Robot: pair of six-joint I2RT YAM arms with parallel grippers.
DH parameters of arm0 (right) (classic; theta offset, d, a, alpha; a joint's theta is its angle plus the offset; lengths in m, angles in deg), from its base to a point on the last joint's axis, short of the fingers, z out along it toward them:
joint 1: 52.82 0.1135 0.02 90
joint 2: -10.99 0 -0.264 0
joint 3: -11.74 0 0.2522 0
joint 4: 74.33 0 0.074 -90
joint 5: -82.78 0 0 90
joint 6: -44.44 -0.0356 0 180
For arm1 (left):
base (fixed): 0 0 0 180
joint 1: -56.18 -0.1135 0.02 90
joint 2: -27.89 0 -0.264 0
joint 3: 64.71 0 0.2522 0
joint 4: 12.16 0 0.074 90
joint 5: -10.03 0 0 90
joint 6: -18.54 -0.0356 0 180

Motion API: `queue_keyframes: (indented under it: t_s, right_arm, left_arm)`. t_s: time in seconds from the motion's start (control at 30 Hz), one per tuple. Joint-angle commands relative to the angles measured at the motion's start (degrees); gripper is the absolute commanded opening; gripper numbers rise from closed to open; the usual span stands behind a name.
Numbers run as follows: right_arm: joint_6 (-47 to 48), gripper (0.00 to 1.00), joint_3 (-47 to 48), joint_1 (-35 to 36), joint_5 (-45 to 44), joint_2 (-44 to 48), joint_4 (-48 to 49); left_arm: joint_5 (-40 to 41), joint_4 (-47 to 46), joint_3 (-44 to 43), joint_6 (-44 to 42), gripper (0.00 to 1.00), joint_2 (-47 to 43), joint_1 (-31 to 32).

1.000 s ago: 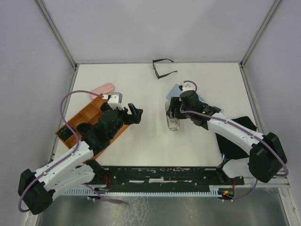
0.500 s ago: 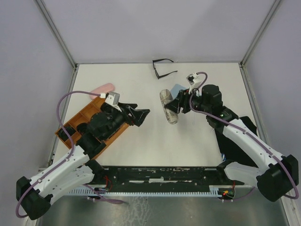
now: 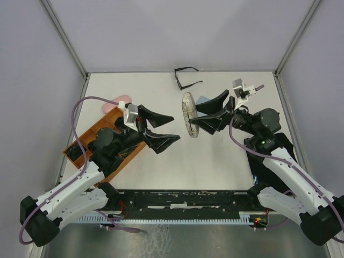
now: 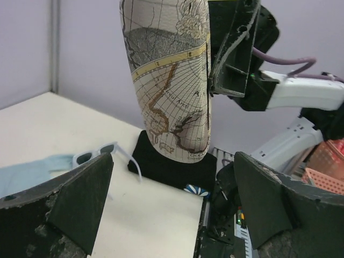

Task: Organize the sunglasses
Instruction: Open the sunglasses case.

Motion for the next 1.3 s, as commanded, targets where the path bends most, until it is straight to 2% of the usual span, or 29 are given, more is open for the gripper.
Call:
queue_keyframes:
  t_s: [0.0, 0.1, 0.23, 0.6, 0.8, 1.07, 1.27]
  right_arm:
    - [-8.48, 0.00, -0.16, 0.09, 7.27, -0.01, 20.70]
    - [-11.41, 0.00, -0.35, 0.46, 9.71, -0.63, 26.09]
    - [-10.26, 0.00, -0.20, 1.31, 11.26, -0.44, 25.35]
    - [3.35, 0.00, 1.63, 5.75, 9.74, 1.66, 8.16]
    - [3.76, 0.00, 1.43, 5.93, 8.20, 2.38, 7.75]
    - [3.75, 0.00, 0.85, 5.93, 5.31, 4.04, 8.03]
    - [3.67, 0.00, 0.80, 6.00, 5.57, 3.81, 7.66]
  left_arm:
    - [-11.55, -12.17, -4.15, 1.16, 1.00, 3.73, 0.12]
    - [-13.13, -15.67, -5.14, 2.32, 0.99, 6.09, 0.24]
    - [-13.35, -16.63, -6.67, 2.59, 0.98, 8.29, 0.87]
    - [-12.92, -16.26, -8.99, 0.93, 0.97, 10.47, 4.15]
    - [-12.71, -15.60, -9.05, 0.33, 0.86, 10.56, 4.57]
    - [-13.49, -15.12, -9.14, 0.00, 0.86, 11.34, 5.36]
    - [-13.85, -15.11, -9.29, -0.29, 0.77, 11.42, 5.73]
